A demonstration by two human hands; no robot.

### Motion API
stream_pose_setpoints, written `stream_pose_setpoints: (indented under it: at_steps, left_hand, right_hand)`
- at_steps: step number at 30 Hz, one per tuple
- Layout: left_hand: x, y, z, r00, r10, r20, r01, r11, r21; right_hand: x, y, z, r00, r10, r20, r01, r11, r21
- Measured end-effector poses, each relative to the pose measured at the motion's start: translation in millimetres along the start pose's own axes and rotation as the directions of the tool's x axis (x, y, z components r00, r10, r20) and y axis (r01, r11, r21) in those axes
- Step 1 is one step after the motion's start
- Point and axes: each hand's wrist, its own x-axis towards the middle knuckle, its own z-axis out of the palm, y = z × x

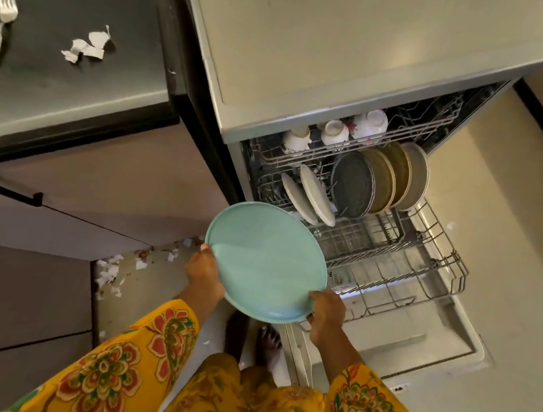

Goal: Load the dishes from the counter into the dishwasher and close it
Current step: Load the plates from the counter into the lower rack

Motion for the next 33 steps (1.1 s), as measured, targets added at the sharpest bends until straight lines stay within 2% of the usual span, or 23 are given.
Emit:
stream_pose_setpoints:
  at_steps: [3,7,13,18,24,29,31,33]
  left_hand:
    - [2,0,15,0.998,0.064,-0.002,-0.064,0.997,0.033]
    - [19,-1,35,0.994,-0.045,0.101,0.046,0.999,-0.007]
    - [45,-4,66,0.964,-0.134,0.231,0.143,0.989,-0.021]
    - [68,-5,93,0.944,-0.126,0.304,0.115,0.992,0.054]
    - [95,-4,121,0.931,-0.094,0.353,0.078,0.995,0.060]
    - [115,-2,135,0.930,-0.057,0.364,0.033,0.997,0.071]
    - [122,-1,138,0.928,-0.038,0.371,0.011,0.997,0.075]
    - [127,-1,141,0.935,-0.025,0.353,-0.010,0.995,0.096]
  right_hand:
    - [0,4,10,0.995,0.086,0.054,-0.093,0.986,0.137]
    - [6,7,26,0.971,0.168,0.170,-0.211,0.936,0.280]
    - [21,-8,55,0.948,0.162,0.275,-0.247,0.917,0.312]
    - [48,-19,72,0.957,0.144,0.250,-0.217,0.930,0.296]
    - [84,-32,89,0.960,0.120,0.255,-0.199,0.929,0.312]
    - [101,-39,109,0.974,0.090,0.209,-0.113,0.988,0.101]
    - [103,-40,114,0.976,0.092,0.200,-0.109,0.991,0.077]
    - [104,-43,118,0.977,0.097,0.192,-0.123,0.984,0.128]
